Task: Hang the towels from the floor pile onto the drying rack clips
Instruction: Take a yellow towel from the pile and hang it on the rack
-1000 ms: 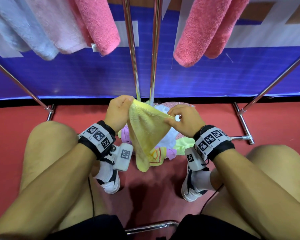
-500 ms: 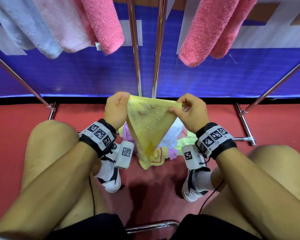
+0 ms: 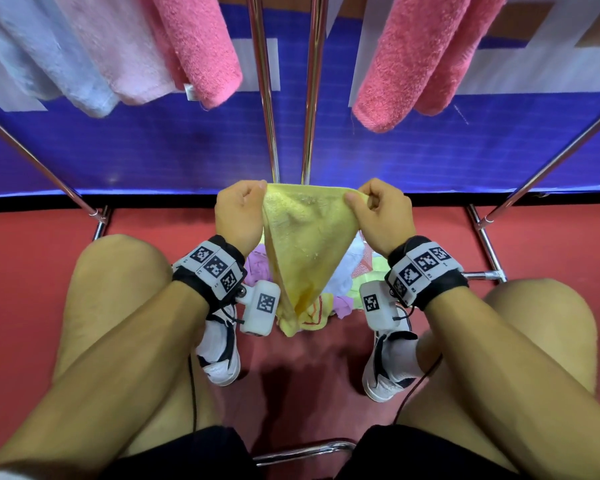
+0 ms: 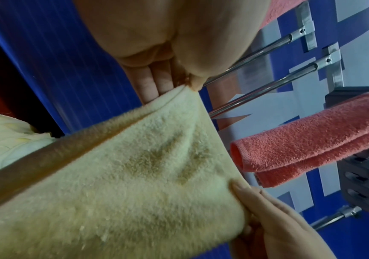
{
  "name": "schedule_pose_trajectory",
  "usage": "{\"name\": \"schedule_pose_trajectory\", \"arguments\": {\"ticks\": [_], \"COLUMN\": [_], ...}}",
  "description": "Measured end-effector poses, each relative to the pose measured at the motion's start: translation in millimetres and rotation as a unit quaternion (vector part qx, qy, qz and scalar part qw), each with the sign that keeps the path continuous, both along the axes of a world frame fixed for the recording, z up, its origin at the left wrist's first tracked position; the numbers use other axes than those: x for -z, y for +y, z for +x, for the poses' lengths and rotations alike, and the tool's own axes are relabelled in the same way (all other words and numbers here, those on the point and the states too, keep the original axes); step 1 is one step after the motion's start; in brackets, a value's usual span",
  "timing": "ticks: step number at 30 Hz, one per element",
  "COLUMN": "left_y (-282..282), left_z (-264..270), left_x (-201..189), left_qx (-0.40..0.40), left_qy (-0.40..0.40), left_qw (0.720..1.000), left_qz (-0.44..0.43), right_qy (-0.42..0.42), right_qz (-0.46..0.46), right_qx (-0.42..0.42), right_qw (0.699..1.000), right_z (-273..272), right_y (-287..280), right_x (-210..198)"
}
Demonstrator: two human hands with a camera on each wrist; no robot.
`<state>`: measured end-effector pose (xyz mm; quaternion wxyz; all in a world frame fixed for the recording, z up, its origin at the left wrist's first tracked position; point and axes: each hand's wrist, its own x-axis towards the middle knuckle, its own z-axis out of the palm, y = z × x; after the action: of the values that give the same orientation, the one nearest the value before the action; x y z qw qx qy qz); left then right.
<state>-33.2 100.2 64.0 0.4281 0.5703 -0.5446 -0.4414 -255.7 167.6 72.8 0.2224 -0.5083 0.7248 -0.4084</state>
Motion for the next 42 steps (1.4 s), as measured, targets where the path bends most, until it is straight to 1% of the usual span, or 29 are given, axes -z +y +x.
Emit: {"name": "schedule_pose_trajectory", "arguments": {"ticks": [2,4,6,8,10,12,14,20,24,26,29,33,35,37,39,42], "left_y": [3,7,12,20,29,39,45,42,42,43,44,47,46,43,41,45], "left_z": [-4,-10,-16,-22,-28,-32,-37,-40,-39,-40,-40,-36,-36,-36,-36,-35], "left_x": [1,1,2,3,4,4,2,2,-2,-3,-6,-12,-8,-3,1,-6], "left_qx": [0.01,0.019,0.029,0.057,0.097,0.137,0.161,0.163,0.151,0.156,0.169,0.195,0.208,0.232,0.254,0.279], "left_qy": [-0.002,-0.006,-0.005,-0.01,-0.021,-0.024,-0.028,-0.007,0.021,0.028,-0.007,-0.063,-0.088,-0.085,-0.084,-0.078], "left_qw": [1.0,1.0,0.999,0.998,0.995,0.99,0.986,0.986,0.988,0.987,0.985,0.975,0.969,0.964,0.96,0.955], "left_qz": [0.005,0.005,0.012,0.008,-0.001,-0.011,-0.03,-0.032,-0.028,-0.028,-0.039,-0.089,-0.105,-0.1,-0.084,-0.059], "right_qy": [0.009,0.013,-0.006,-0.055,-0.121,-0.165,-0.186,-0.203,-0.2,-0.186,-0.15,-0.126,-0.114,-0.103,-0.095,-0.017], "right_qz": [0.003,0.009,0.016,0.027,0.041,0.049,0.05,0.036,0.029,0.027,0.027,0.027,0.021,0.016,0.017,0.015], "right_qx": [-0.004,-0.029,-0.058,-0.09,-0.131,-0.161,-0.169,-0.158,-0.16,-0.164,-0.167,-0.17,-0.175,-0.175,-0.157,-0.126], "right_qw": [1.0,0.999,0.998,0.994,0.983,0.972,0.967,0.966,0.966,0.969,0.974,0.977,0.978,0.979,0.983,0.992], "right_z": [2,6,11,19,29,38,40,33,33,32,29,28,26,25,23,18], "right_y": [0,1,4,6,10,13,14,13,14,14,13,12,13,13,13,11], "right_x": [-1,-1,-1,-2,-6,-8,-8,-10,-12,-11,-9,-7,-6,-1,2,3]}}
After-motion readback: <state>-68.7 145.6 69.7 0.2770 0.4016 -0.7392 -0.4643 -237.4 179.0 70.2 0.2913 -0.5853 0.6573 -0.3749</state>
